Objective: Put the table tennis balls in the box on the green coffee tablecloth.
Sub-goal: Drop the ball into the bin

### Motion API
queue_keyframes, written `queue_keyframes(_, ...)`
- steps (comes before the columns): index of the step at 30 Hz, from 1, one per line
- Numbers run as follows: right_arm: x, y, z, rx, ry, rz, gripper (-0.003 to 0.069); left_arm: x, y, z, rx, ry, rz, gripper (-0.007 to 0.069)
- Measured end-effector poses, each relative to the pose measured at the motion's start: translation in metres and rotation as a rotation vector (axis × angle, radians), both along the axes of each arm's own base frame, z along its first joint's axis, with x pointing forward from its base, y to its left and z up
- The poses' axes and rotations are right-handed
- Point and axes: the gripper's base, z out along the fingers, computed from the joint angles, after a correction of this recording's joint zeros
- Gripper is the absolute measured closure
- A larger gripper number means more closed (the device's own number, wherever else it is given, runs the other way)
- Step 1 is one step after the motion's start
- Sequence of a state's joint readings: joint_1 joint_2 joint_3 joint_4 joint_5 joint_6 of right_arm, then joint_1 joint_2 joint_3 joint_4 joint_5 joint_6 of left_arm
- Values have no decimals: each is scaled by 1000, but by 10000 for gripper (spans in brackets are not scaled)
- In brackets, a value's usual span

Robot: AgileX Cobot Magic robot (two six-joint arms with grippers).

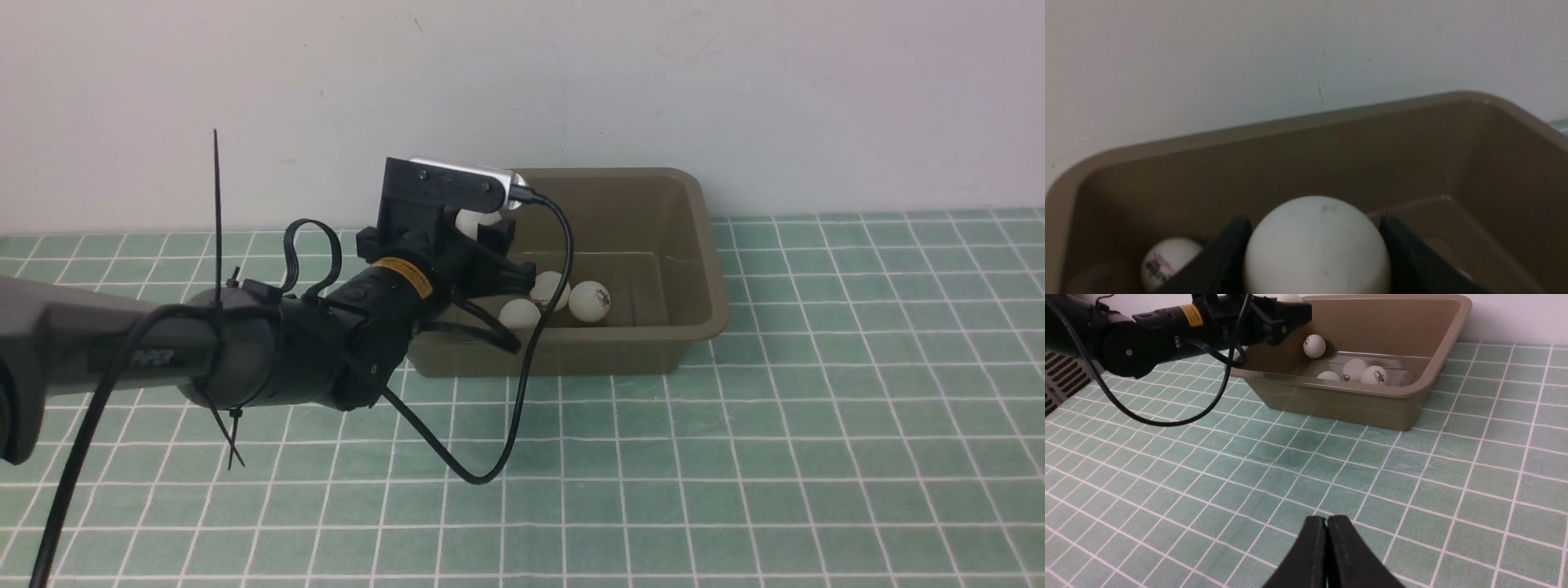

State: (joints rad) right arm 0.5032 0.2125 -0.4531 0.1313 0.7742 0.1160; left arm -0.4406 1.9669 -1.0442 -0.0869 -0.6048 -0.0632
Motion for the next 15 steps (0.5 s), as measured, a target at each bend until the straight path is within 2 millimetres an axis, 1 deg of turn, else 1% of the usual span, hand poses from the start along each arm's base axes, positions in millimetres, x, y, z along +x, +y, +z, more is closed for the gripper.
queue_keyframes(6, -1, 1, 0, 18, 10, 7, 676, -2, 0, -8, 39, 98, -7, 279)
queue_keyframes(15, -1, 2, 0, 41, 22, 16, 676, -2, 0, -8, 72, 88, -21, 279)
